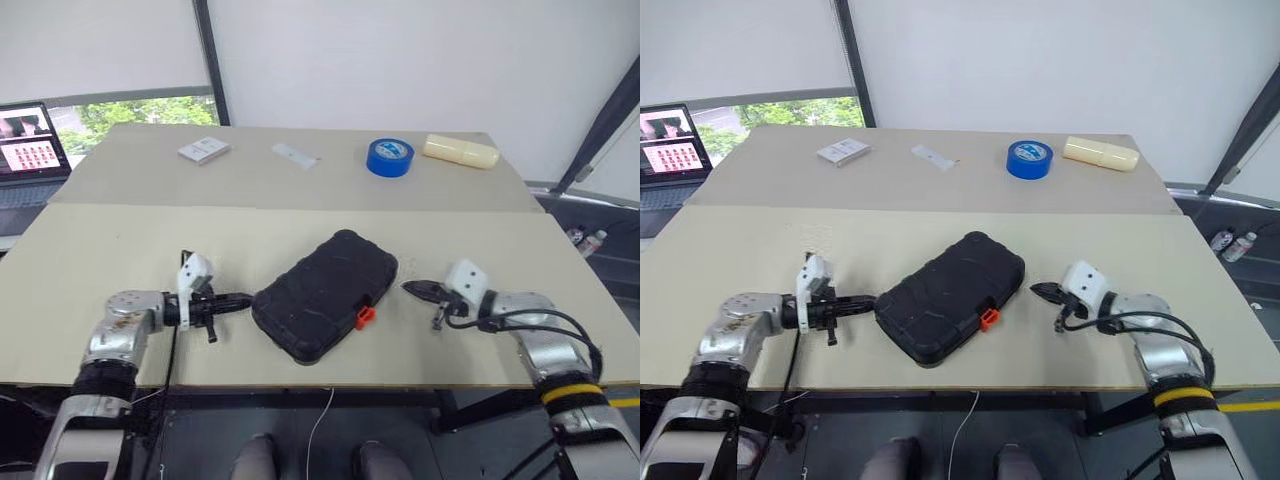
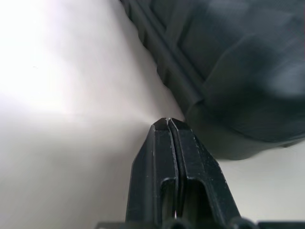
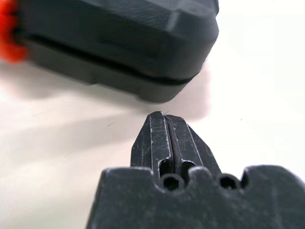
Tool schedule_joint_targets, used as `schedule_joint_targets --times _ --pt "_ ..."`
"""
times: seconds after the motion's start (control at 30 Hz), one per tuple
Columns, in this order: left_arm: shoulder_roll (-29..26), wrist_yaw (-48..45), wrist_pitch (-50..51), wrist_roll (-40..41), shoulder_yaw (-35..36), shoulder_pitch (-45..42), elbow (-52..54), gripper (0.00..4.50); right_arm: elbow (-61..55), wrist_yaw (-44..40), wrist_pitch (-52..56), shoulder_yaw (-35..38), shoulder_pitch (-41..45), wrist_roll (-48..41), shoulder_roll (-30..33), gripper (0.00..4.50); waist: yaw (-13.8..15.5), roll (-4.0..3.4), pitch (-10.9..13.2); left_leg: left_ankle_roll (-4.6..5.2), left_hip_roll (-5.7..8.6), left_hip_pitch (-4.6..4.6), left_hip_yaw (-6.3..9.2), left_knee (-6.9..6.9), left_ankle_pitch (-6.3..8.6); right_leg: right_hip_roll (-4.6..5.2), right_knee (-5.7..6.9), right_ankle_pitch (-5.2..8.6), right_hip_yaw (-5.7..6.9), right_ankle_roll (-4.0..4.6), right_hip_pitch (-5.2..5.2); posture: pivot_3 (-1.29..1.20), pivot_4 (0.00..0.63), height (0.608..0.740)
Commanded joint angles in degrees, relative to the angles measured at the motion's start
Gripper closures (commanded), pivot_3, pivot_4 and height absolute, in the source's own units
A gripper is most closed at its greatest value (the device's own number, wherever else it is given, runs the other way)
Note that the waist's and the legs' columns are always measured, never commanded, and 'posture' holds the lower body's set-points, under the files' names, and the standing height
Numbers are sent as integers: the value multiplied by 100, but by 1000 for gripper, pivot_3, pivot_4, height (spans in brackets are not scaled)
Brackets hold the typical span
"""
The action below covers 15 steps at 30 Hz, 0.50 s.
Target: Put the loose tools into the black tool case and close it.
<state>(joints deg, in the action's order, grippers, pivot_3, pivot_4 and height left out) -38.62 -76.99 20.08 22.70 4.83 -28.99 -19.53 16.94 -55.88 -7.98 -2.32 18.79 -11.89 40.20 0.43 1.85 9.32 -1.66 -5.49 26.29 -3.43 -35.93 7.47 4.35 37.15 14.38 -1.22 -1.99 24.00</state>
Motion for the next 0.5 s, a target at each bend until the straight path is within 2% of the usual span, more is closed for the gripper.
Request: schedule_joint_targets --times 0.03,0.07,0.17,0.27,0.37,0.5 --pt "539 272 718 596 -241 -439 1147 4423 -1087 -73 608 288 -635 -458 115 4500 43 -3 -1 0 1 1 -1 -3 0 1 0 0 -1 -1 0 0 150 740" --pt "720 401 797 608 -365 -518 1344 4423 -1313 -40 753 304 -821 -501 116 4500 67 -3 -1 0 4 -1 2 -8 0 2 1 0 0 -4 -13 0 150 740" --pt "1270 988 532 -159 -1099 -691 1240 4423 -1787 161 942 239 -1207 -453 -39 4500 70 -7 -3 0 6 -7 3 -29 0 1 -3 6 -2 -29 -34 0 150 740" --pt "1471 1351 -100 -943 -1654 -815 761 4423 -2047 287 1117 126 -1357 -343 -164 4500 -32 -7 -3 0 8 -30 6 -34 0 -4 -6 10 -12 -51 -55 0 150 740" --pt "1574 1422 -105 -1479 -2380 -657 618 4423 -2259 468 1534 -162 -1294 -225 -372 4500 -67 -16 -10 0 8 -72 13 -23 0 -17 -6 6 -29 -46 -80 0 150 740" --pt "1623 1432 148 -1559 -2568 -376 836 4423 -2389 629 1926 -439 -1069 -111 -643 4500 -56 -47 -51 -23 29 -112 11 -4 15 0 -12 38 -39 -5 -108 0 150 740"
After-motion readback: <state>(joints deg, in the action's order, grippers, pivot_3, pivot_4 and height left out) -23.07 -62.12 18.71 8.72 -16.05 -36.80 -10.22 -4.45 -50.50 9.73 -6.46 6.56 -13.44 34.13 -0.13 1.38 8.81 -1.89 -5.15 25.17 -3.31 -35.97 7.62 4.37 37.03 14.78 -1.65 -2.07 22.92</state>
